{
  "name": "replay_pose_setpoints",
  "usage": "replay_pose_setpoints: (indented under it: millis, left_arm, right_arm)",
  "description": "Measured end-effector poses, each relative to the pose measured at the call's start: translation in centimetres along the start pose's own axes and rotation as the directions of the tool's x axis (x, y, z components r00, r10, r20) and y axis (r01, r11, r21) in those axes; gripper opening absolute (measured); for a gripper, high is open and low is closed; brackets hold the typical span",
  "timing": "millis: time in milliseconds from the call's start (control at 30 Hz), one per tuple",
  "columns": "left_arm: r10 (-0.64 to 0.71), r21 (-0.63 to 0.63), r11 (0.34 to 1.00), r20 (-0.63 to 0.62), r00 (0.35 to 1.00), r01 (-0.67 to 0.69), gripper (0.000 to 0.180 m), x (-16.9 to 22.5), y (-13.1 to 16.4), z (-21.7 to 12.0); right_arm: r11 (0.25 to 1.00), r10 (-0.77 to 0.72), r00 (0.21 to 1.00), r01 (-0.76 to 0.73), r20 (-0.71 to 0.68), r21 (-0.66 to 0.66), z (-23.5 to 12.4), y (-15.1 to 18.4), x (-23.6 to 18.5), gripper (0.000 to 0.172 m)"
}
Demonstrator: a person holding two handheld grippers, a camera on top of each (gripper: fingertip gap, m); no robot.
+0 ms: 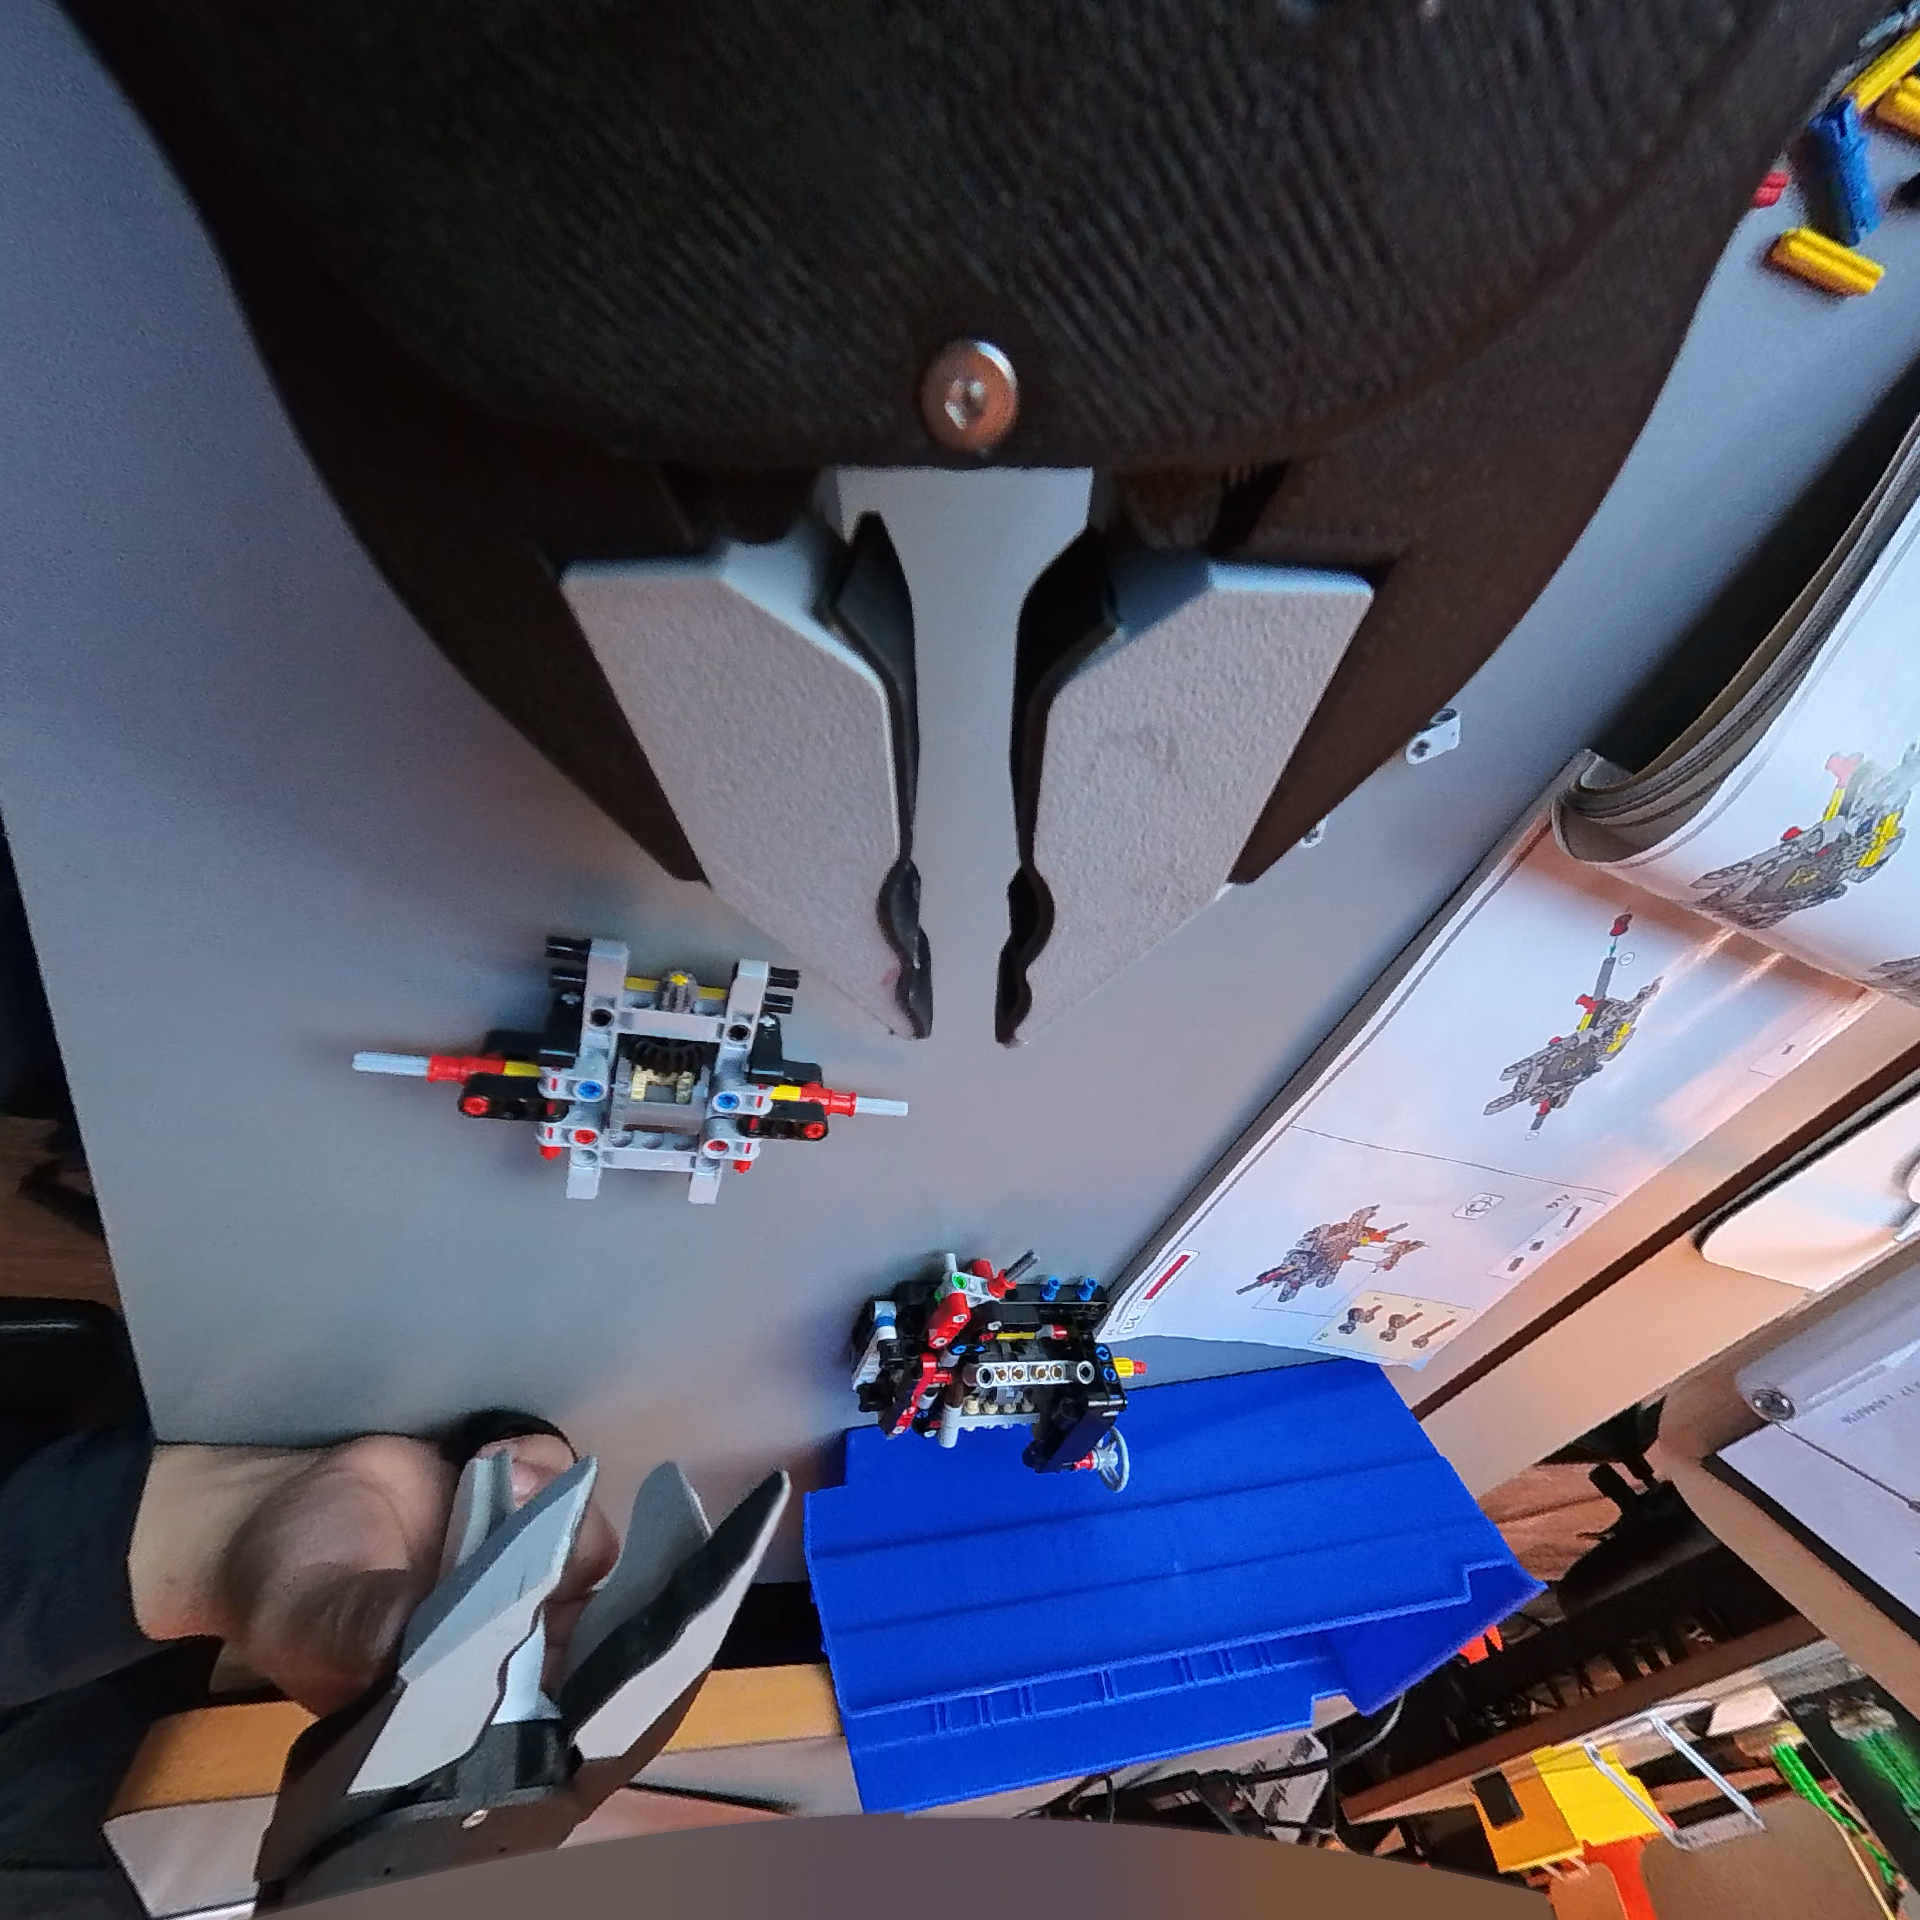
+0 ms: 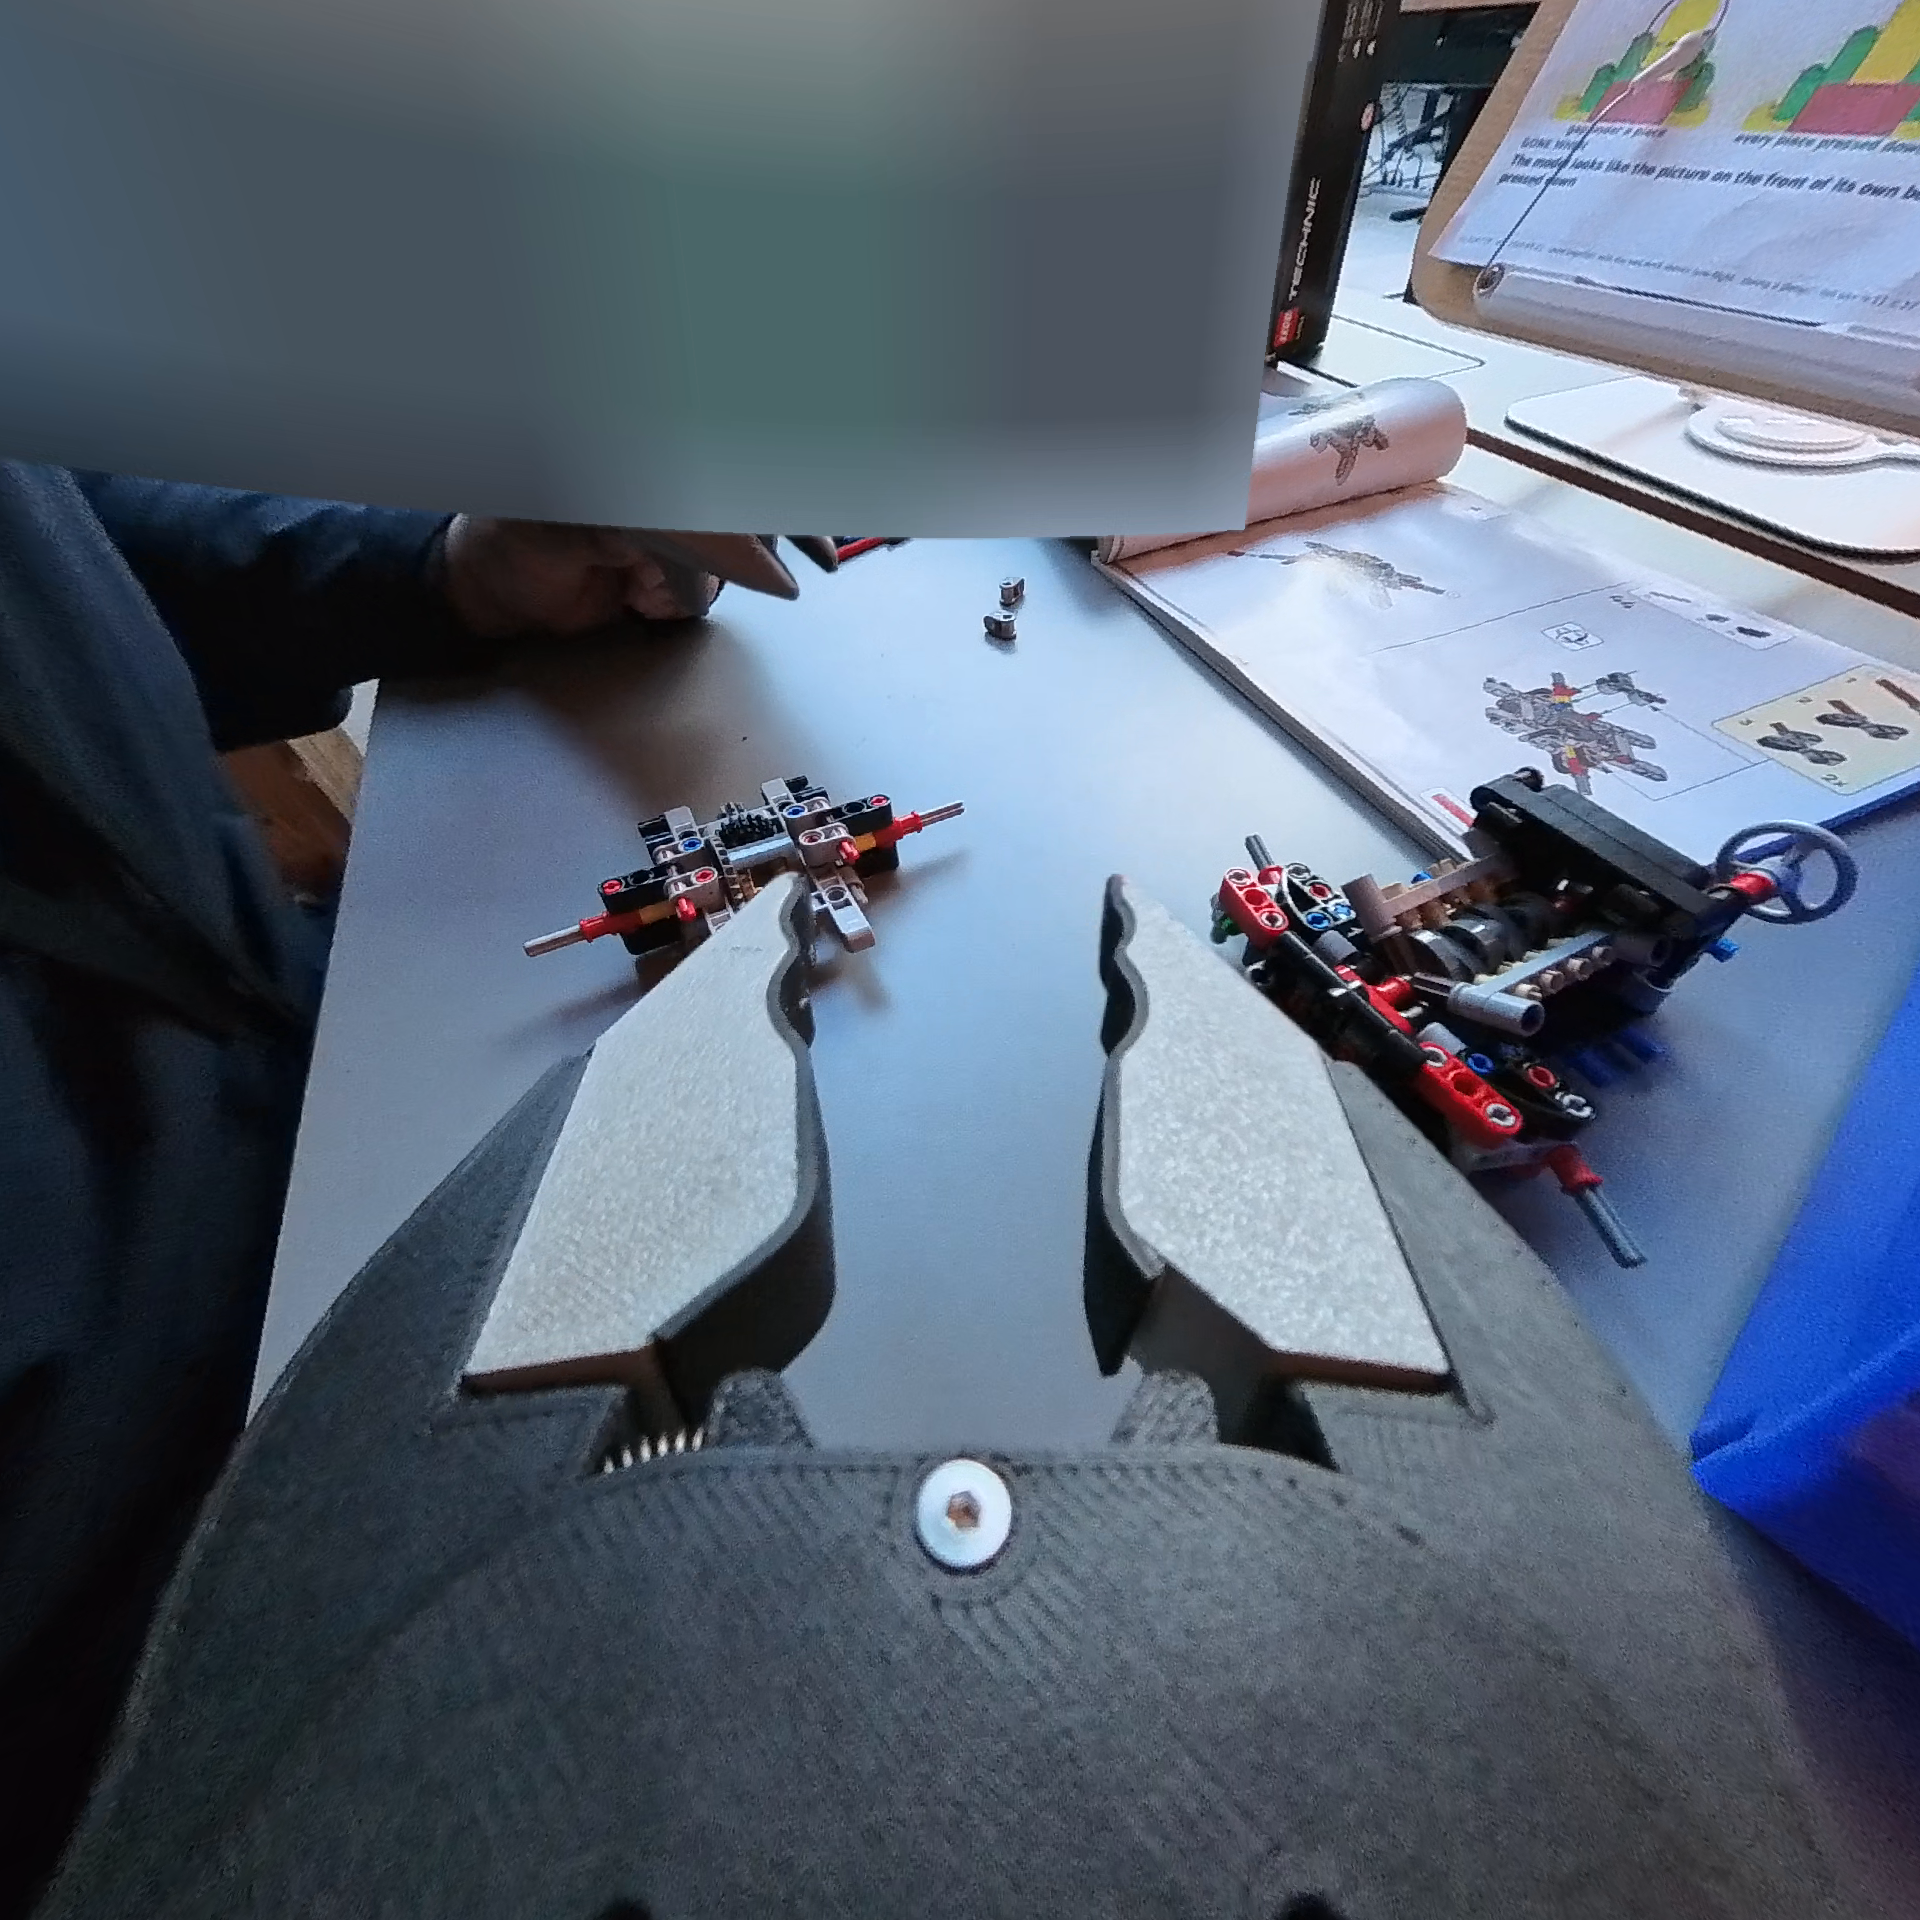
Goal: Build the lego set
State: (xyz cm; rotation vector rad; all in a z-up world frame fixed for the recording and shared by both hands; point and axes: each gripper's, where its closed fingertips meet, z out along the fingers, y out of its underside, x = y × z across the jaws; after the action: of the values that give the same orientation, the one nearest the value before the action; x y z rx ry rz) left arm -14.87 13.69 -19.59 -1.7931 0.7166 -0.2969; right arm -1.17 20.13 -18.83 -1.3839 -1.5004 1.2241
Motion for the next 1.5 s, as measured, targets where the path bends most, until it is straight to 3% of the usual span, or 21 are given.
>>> replay_pose_setpoints:
  millis: [567,1033,1367,1500]
  left_arm:
    - [-0.018,0.019,1.000,0.041,0.999,0.017,0.009,-0.7,-0.2,-0.3]
    - [0.001,-0.055,0.998,0.117,0.993,0.005,0.016,-1.4,0.7,0.4]
    - [-0.106,-0.160,0.979,0.143,0.984,0.129,0.028,-2.5,2.2,1.4]
    - [-0.184,-0.130,0.970,0.150,0.971,0.204,0.030,-3.1,1.3,1.9]
  right_arm:
    - [0.994,0.057,0.995,-0.049,-0.077,0.102,-1.4,-1.1,2.0,0.057]
    - [0.988,0.063,0.986,-0.041,-0.152,0.146,-2.0,-1.6,2.9,0.061]
    - [0.987,0.077,0.986,-0.054,-0.146,0.154,-2.0,-1.7,2.7,0.060]
    - [0.985,0.088,0.989,-0.070,-0.115,0.159,-1.8,-1.8,2.3,0.060]
